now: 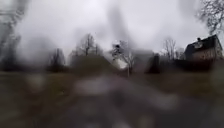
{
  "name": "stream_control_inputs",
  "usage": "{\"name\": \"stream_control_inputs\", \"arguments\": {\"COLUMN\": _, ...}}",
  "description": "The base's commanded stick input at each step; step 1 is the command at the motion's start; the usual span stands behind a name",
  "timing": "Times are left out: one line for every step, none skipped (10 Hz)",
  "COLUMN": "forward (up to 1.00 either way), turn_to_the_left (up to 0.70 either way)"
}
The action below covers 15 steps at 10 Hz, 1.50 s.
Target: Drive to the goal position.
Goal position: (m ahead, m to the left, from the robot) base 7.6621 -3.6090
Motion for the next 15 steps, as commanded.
{"name": "stream_control_inputs", "arguments": {"forward": 0.85, "turn_to_the_left": 0.00}}
{"name": "stream_control_inputs", "arguments": {"forward": 0.85, "turn_to_the_left": 0.00}}
{"name": "stream_control_inputs", "arguments": {"forward": 0.85, "turn_to_the_left": 0.00}}
{"name": "stream_control_inputs", "arguments": {"forward": 0.85, "turn_to_the_left": 0.00}}
{"name": "stream_control_inputs", "arguments": {"forward": 0.85, "turn_to_the_left": 0.00}}
{"name": "stream_control_inputs", "arguments": {"forward": 0.85, "turn_to_the_left": 0.00}}
{"name": "stream_control_inputs", "arguments": {"forward": 0.85, "turn_to_the_left": 0.00}}
{"name": "stream_control_inputs", "arguments": {"forward": 0.85, "turn_to_the_left": 0.00}}
{"name": "stream_control_inputs", "arguments": {"forward": 0.85, "turn_to_the_left": 0.00}}
{"name": "stream_control_inputs", "arguments": {"forward": 0.85, "turn_to_the_left": 0.00}}
{"name": "stream_control_inputs", "arguments": {"forward": 0.85, "turn_to_the_left": 0.00}}
{"name": "stream_control_inputs", "arguments": {"forward": 0.85, "turn_to_the_left": 0.00}}
{"name": "stream_control_inputs", "arguments": {"forward": 0.85, "turn_to_the_left": 0.00}}
{"name": "stream_control_inputs", "arguments": {"forward": 0.85, "turn_to_the_left": 0.00}}
{"name": "stream_control_inputs", "arguments": {"forward": 0.85, "turn_to_the_left": 0.00}}
